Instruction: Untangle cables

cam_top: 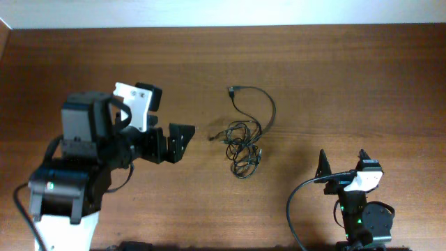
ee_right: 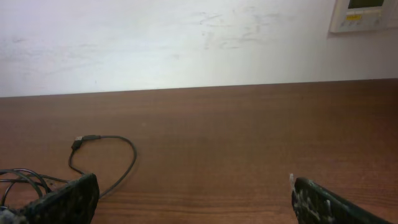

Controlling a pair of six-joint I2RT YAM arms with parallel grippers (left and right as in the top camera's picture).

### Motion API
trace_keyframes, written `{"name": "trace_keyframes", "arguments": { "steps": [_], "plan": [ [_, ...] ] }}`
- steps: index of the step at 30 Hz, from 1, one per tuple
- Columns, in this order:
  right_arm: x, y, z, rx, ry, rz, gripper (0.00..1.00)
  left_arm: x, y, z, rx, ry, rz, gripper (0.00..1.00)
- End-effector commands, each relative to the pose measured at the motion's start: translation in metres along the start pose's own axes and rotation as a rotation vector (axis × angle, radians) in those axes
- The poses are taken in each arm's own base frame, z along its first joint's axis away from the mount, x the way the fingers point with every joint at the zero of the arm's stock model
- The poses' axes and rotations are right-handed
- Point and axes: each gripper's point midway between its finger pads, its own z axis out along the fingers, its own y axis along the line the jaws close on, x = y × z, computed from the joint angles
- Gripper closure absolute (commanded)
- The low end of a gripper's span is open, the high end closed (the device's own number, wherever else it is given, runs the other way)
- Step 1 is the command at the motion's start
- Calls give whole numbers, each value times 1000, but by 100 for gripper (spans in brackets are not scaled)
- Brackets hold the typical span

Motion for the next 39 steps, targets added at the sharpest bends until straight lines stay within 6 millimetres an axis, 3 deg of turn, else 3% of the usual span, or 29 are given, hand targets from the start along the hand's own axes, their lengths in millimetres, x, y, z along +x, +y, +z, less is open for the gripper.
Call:
{"name": "trace_keyframes", "arguments": {
  "steps": [1, 14, 39],
  "plan": [
    [3, -1, 0, 3, 4, 3, 2, 6, 6, 12, -18, 71, 1, 1],
    [3, -1, 0, 3, 4, 3, 2, 26, 19, 43, -3, 229, -80, 1],
    [3, -1, 0, 3, 4, 3, 1, 26, 19, 43, -3, 230, -80, 1]
  ]
}}
